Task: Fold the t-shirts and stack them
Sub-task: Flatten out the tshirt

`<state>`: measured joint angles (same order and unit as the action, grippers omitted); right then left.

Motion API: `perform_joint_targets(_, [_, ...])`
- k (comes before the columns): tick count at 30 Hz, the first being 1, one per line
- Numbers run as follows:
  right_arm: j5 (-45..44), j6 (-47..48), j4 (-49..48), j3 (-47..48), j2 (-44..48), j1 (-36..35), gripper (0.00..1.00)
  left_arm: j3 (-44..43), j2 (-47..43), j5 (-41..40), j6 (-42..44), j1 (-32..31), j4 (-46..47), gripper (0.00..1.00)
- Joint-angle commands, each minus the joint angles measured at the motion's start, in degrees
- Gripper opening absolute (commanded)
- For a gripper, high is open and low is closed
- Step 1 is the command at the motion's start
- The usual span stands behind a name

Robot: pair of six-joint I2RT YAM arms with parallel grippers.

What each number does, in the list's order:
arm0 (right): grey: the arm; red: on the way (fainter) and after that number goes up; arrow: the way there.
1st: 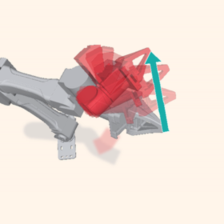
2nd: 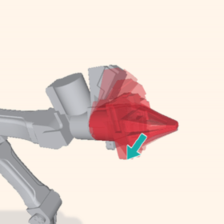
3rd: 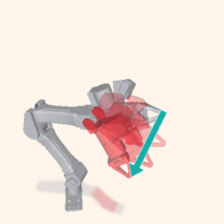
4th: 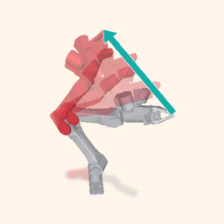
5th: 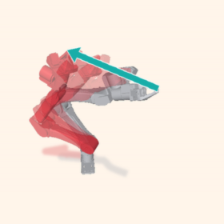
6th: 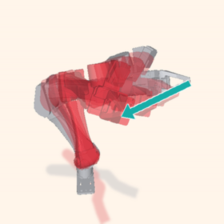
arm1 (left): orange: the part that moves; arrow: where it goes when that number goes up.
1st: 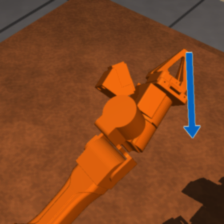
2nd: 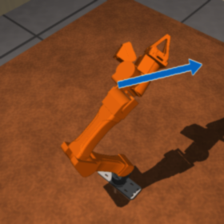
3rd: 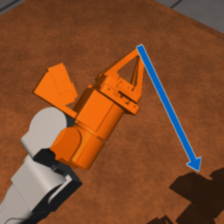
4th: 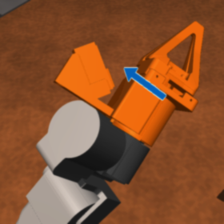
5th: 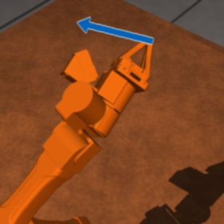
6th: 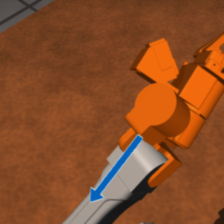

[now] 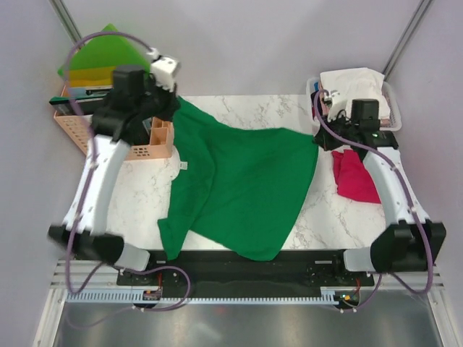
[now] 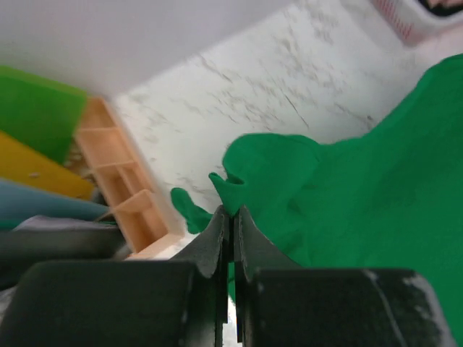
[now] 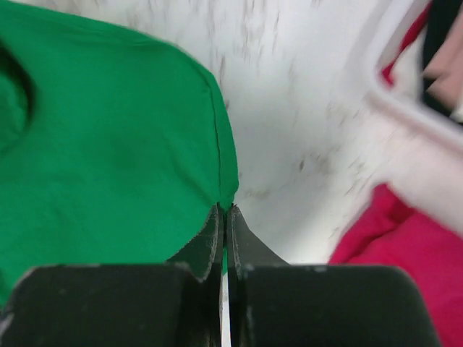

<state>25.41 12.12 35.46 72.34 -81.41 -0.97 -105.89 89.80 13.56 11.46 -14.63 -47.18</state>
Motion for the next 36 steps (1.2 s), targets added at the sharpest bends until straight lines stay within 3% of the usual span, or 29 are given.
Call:
perform_joint_targets(1, [3.6,-0.9,4.2,6.8,9.2,0.4,0.00,6.3,-15.9,-6.0,3.0,0.7,5.1,0.02])
perform_joint_targets(6, [2.0,0.4,9.5,13.3,18.1,0.7,0.00,14.4,-36.0,-11.1,6.7,0.7,7.6,0.02])
perform_joint_targets(13, [3.8,-2.6,13.8,26.0,24.5,0.8,0.00,15.0,-47.7,-12.9,9.5,2.4,4.7,0.02])
perform_joint_targets(22, [-1.8,0.6,21.5,40.5,23.7,0.7,0.00,7.0,-46.7,-7.8,12.7,2.6,-0.8,0.02])
perform_joint_targets(31, [-6.0,2.2,24.8,53.8,19.2,0.8,0.00,-5.7,-39.4,-5.0,12.0,2.6,-6.5,0.02])
perform_joint_targets(36, [-11.0,2.3,24.3,52.8,19.3,0.7,0.00,-11.7,-37.2,-10.5,12.3,2.6,-9.0,0.02])
